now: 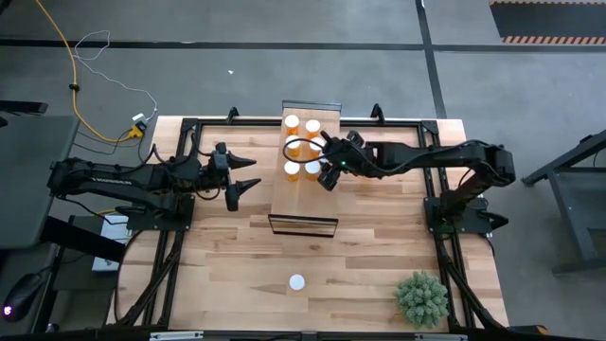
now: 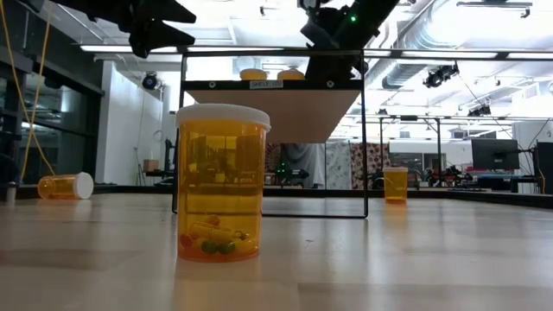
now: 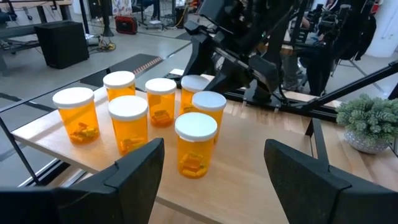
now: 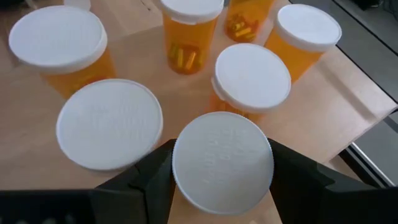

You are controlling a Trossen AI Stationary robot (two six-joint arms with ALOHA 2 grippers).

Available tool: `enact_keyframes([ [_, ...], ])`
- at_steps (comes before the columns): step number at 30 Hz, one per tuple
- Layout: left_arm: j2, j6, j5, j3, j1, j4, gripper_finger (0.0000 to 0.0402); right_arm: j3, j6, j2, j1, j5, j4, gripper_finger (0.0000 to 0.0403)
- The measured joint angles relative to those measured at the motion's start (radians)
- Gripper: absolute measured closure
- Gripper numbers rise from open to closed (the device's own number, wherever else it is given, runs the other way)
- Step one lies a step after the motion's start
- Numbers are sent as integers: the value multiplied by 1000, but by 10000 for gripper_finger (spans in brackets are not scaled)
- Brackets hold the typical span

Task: Pick and place medicine bottles onto shelf by color
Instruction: Put the orange pill bottle on the shelf

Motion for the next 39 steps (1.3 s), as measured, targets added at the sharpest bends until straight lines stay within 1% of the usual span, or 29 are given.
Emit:
enact_keyframes([
  [18,0,0,0,0,0,3,133,0,8,0,0,-1,-3,190],
  [21,0,-1,0,0,0,3,133,-1,13,0,0,-6,-11,167],
  [26,0,-1,0,0,0,3,133,-2,1,0,0,-7,-14,97],
  [29,0,-1,0,0,0,3,133,-2,-15,-14,0,-7,-23,65],
  [31,0,0,0,0,0,3,133,-2,-21,-33,0,-6,-30,55],
  [35,0,7,0,0,0,3,133,-2,-26,-94,0,-6,-71,53],
  [39,0,8,0,0,0,3,133,-2,5,-158,10,7,-172,54],
])
